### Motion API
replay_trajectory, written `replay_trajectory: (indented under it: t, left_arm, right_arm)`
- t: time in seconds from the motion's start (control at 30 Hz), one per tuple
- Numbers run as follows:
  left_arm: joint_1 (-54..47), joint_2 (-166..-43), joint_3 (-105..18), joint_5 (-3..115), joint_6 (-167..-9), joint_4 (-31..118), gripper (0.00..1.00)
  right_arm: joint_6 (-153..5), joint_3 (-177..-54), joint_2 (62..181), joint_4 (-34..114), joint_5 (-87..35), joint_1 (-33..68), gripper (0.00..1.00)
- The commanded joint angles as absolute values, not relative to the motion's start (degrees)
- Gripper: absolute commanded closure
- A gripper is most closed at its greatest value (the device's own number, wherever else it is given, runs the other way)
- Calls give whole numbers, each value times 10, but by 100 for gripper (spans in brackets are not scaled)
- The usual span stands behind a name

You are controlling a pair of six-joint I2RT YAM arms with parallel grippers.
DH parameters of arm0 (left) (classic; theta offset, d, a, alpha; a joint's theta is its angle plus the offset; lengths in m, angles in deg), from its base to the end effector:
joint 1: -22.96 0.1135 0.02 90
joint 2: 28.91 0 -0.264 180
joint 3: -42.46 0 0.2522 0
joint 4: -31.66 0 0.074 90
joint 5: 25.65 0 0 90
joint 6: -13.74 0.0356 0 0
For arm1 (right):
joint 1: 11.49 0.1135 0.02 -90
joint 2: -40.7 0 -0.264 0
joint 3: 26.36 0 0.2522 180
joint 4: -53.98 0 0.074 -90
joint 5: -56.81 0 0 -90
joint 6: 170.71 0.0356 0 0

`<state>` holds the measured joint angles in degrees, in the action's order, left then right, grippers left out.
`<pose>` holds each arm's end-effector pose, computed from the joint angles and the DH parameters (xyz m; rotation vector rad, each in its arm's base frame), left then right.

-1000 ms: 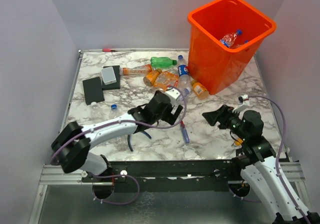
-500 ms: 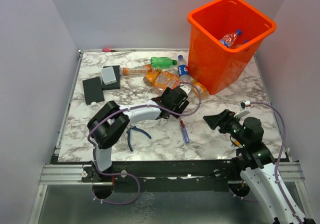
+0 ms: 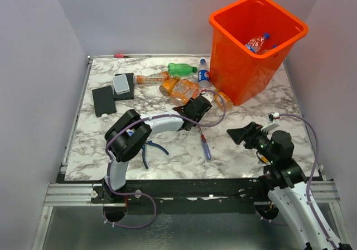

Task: Put the plastic bottles in the bin
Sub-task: Pick up the plastic bottle at the center of the board.

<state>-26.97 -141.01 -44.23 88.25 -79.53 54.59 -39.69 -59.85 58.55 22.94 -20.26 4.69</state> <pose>0.2801 -0.3106 0.1703 0.7458 2.2001 0.0437 0.1095 0.0401 0.2335 0.2515 1.9142 0.8928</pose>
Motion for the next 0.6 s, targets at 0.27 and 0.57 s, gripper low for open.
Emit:
replay_trajectory:
  t: [0.27,0.57]
  left_arm:
    - [-266,-1249,-358,921,-812,524,90]
    - [-266,-937,-174,667,-844,423,100]
  right_arm:
    - [-432,-659,614,222,-184,51,21]
    - [-429,-742,689,335,-31,53,22]
